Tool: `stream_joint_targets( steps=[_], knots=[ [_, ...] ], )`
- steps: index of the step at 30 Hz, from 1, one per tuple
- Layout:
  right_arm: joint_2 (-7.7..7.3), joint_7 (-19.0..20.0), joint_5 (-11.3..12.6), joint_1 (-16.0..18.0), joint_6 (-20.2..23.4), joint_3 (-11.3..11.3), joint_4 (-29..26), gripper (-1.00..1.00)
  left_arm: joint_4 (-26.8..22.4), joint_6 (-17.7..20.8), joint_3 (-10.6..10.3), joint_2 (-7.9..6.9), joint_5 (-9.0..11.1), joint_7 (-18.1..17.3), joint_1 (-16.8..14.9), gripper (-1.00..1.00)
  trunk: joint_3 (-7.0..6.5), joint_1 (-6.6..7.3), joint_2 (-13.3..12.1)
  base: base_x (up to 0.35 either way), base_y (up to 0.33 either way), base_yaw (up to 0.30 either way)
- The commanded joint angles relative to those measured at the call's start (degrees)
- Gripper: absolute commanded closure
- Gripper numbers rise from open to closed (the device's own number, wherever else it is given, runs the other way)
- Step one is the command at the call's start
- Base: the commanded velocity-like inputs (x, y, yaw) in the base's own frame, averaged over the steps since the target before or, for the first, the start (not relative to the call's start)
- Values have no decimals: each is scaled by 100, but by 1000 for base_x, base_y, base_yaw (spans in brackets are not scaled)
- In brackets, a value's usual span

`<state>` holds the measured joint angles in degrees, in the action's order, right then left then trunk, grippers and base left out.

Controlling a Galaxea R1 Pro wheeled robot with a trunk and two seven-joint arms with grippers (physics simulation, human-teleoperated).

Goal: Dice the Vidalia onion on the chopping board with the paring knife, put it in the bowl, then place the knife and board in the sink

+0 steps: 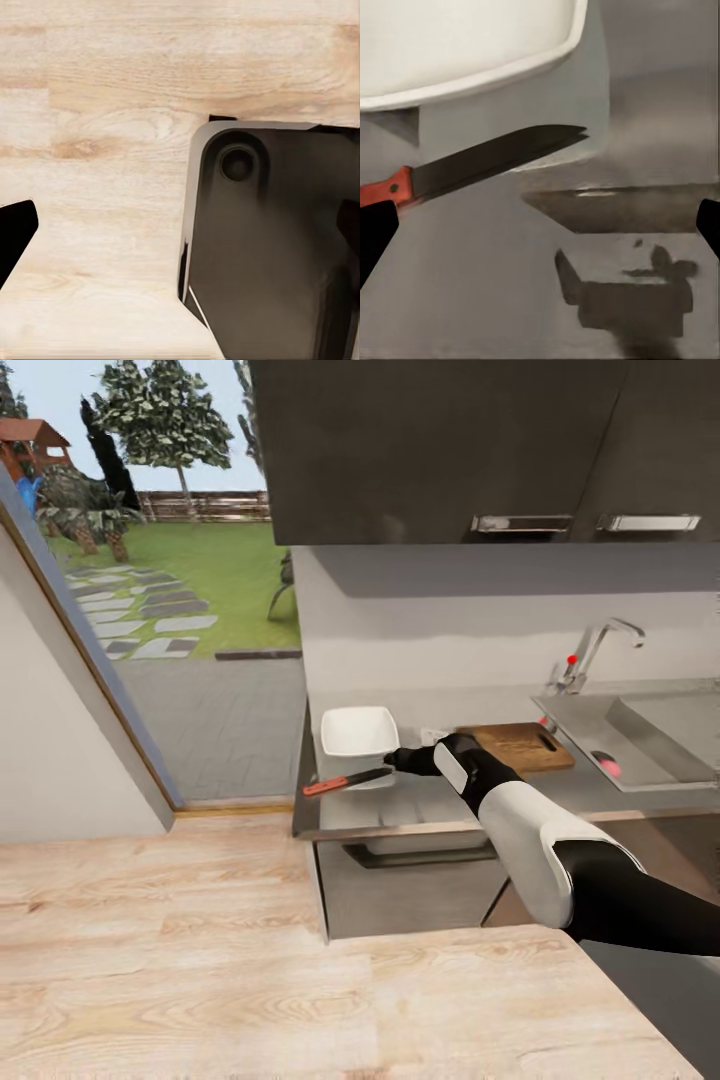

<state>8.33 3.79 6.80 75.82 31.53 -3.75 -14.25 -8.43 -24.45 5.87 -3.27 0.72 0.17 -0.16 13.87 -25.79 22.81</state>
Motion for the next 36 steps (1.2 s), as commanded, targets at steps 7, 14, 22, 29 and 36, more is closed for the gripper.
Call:
stream_joint_targets(
  steps=[7, 14, 22, 29, 36],
  knots=[
    [2, -1, 14, 3, 29, -38, -7, -100, -1, -16, 11, 2, 7, 1, -2, -100, -53, 0, 10, -337, 0, 0],
    [2, -1, 14, 3, 28, -38, -7, -100, -1, -16, 11, 2, 7, 1, -2, -100, -116, 0, 10, -337, 0, 0],
    [2, -1, 14, 3, 28, -38, -7, -100, -1, -16, 11, 2, 7, 1, -2, -100, -187, 0, 10, -337, 0, 0],
    [2, -1, 13, 3, 28, -38, -5, -100, 1, -16, 11, 1, 7, 1, -2, -100, -250, 0, 10, -337, 0, 0],
    [2, -1, 9, 3, 28, -38, 3, -100, 0, -16, 11, 1, 7, 1, -2, -100, -313, 0, 10, -337, 0, 0]
  ],
)
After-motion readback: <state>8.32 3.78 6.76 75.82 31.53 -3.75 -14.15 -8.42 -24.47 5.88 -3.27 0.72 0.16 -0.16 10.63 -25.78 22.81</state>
